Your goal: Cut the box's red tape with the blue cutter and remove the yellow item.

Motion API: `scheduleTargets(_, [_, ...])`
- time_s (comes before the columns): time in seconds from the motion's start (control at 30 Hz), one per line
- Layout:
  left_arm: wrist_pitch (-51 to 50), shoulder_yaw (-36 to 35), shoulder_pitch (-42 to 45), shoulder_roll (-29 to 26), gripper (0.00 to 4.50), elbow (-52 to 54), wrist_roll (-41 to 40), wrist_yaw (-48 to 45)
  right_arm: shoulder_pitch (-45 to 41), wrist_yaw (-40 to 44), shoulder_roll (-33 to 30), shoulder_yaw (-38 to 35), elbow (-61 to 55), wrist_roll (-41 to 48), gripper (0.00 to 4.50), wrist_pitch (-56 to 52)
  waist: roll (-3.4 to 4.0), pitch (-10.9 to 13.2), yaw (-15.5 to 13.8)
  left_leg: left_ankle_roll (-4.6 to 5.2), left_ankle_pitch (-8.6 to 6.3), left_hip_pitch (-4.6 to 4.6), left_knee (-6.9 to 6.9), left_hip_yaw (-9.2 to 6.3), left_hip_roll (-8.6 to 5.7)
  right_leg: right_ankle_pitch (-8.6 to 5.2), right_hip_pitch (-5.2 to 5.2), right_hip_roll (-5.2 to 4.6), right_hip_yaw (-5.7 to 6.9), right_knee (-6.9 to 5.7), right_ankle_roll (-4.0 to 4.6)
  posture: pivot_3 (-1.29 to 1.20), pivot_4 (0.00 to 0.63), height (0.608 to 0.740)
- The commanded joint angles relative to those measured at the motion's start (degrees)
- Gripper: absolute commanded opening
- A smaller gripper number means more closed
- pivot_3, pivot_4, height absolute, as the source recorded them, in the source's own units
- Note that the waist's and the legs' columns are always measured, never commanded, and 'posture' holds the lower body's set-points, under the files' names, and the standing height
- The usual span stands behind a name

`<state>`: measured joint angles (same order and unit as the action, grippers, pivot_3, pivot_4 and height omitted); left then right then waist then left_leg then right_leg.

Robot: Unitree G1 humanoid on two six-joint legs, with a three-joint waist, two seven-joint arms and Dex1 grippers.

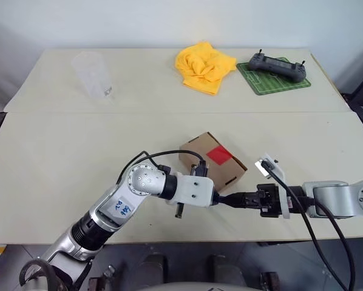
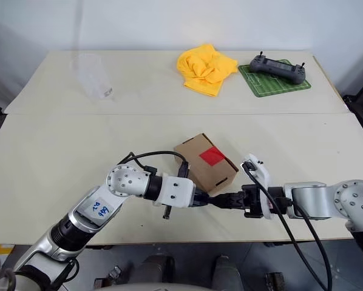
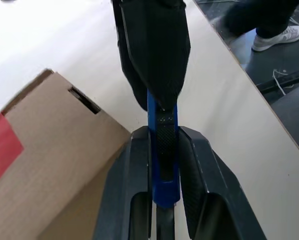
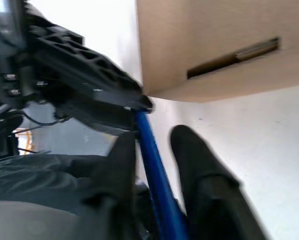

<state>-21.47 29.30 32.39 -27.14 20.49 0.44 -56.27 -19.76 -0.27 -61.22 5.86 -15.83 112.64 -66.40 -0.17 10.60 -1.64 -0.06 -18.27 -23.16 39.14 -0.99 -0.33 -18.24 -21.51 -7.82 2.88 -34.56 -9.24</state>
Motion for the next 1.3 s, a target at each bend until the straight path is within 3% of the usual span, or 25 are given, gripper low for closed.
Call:
scheduleTargets(0.03, [-0.23,-1.35,0.88,1.47,1.66,2.45,-1.62,0.39,-0.21,1.53,-0.62,-1.58,-0.69,0.36,0.07,-0.88,0.00,0.00,-0.05,0.00,0.00,0.00,0.00,0.00,0.00,0.00,0.00,-0.01,0.00,0.00,0.00,0.00,0.150,0.740])
scheduleTargets(0.33, [1.20,-2.24,1.31,1.25,4.37,1.56,-1.51,0.49,-0.24,5.50,-2.89,-2.20,-0.03,0.36,0.07,-2.15,0.01,-0.01,0.05,-0.01,0.01,0.01,0.00,0.01,-0.01,0.00,-0.01,0.03,0.00,-0.06,0.00,0.00,0.150,0.740])
scheduleTargets(0.37, [1.26,-2.38,1.25,1.22,4.50,1.65,-1.55,0.44,-0.18,5.56,-2.96,-2.26,-0.03,0.36,0.07,-2.15,0.01,-0.01,0.03,-0.01,0.01,0.01,0.00,0.00,-0.01,0.00,-0.01,0.03,0.00,-0.06,0.00,0.00,0.150,0.740])
scheduleTargets(0.5, [2.87,-4.64,-0.22,-0.15,4.50,2.61,-2.25,0.37,0.41,7.97,-5.28,-3.91,0.13,0.36,0.07,-3.02,0.02,-0.01,0.01,-0.01,0.01,0.01,0.00,0.00,-0.01,0.00,-0.01,0.02,0.00,-0.06,0.00,0.00,0.150,0.740])
scheduleTargets(0.67, [2.64,-13.17,-6.75,-3.72,4.50,7.18,-10.52,-1.20,2.98,16.78,-12.56,-11.32,1.31,0.36,0.07,-5.30,0.23,0.05,0.13,0.00,0.00,0.02,-0.01,-0.01,0.06,0.00,-0.03,0.01,0.00,-0.06,0.00,0.00,0.150,0.740])
scheduleTargets(0.87, [-2.82,-24.44,-15.21,-9.59,4.50,8.52,-23.51,-5.16,11.77,25.83,-18.15,-27.63,2.53,0.36,0.07,-8.21,0.27,0.06,-0.04,0.00,0.00,0.01,0.00,0.02,0.07,0.01,-0.02,0.01,0.01,-0.07,0.02,0.00,0.150,0.740])
scheduleTargets(0.97, [-4.98,-31.80,-19.46,-12.74,3.97,4.84,-29.87,-7.96,16.79,21.14,-18.86,-38.10,1.75,0.36,0.07,-9.02,0.27,0.06,0.01,0.00,0.00,0.03,0.00,0.03,0.06,0.02,-0.01,0.01,-0.01,-0.06,0.03,0.00,0.150,0.740])
scheduleTargets(1.1, [-3.45,-35.32,-18.87,-13.51,2.86,-0.59,-31.62,-8.39,20.94,17.27,-17.39,-45.76,0.99,0.28,0.07,-8.21,0.27,0.06,-0.14,-0.03,0.02,0.06,0.00,0.08,0.02,0.01,0.00,0.03,0.00,-0.10,0.04,0.00,0.150,0.740])
scheduleTargets(1.2, [-4.42,-35.15,-11.76,-11.06,1.96,-6.26,-32.27,-6.29,22.25,16.00,-15.52,-50.10,-0.92,-5.14,0.07,-7.84,0.27,0.06,-0.58,-0.01,0.02,0.05,0.00,0.10,-0.01,0.02,0.00,0.03,-0.02,-0.10,0.04,0.00,0.150,0.740])
scheduleTargets(1.3, [-6.18,-30.80,-1.88,-5.84,1.03,-10.94,-31.54,-4.79,20.37,13.82,-14.18,-48.86,-3.20,-7.91,0.07,-3.89,0.24,0.07,-1.40,-0.01,0.07,0.04,0.05,0.09,-0.20,0.07,0.00,0.09,-0.04,-0.17,0.01,0.00,0.150,0.740])
